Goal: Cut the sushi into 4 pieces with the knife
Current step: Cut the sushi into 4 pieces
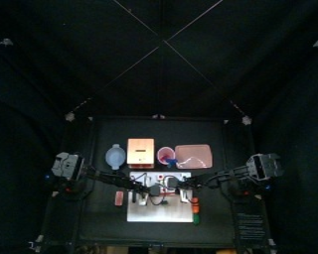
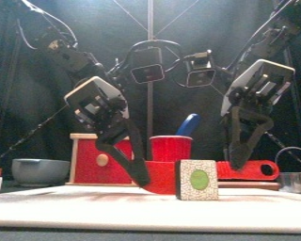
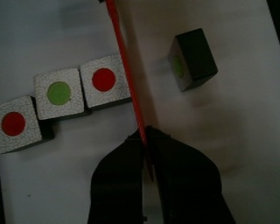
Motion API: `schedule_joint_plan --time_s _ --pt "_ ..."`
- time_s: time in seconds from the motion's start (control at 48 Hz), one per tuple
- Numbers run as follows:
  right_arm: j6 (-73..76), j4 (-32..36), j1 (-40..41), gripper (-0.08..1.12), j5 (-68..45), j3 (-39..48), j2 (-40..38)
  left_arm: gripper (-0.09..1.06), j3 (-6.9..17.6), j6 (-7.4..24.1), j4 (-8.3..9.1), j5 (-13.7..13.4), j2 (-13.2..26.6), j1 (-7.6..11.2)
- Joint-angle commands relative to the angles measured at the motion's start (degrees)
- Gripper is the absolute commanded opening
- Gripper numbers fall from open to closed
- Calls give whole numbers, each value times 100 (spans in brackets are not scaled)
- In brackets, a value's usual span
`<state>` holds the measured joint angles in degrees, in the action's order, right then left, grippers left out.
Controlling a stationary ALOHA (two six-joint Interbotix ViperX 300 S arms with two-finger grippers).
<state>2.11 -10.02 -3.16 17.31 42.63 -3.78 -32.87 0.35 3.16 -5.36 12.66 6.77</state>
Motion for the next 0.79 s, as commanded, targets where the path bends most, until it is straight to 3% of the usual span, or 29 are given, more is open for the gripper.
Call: schedule_joint_plan --time_s 0.021,0.229,0.542,0.646,0.792 --pt "-18 -18 53 34 -18 -141 -325 67 149 -26 -62 18 -290 -18" --pt "-9 -44 35 34 70 -53 -589 84 105 -35 -325 18 -729 -18" --pt "0 -97 70 34 1301 272 -1512 85 -457 -62 -448 97 -1450 -26" --pt "0 -246 70 34 1617 413 -1854 85 -668 -62 -598 281 -1679 -62" --pt "9 -589 70 34 2083 721 -2382 85 -1002 -62 -809 800 -2004 -132"
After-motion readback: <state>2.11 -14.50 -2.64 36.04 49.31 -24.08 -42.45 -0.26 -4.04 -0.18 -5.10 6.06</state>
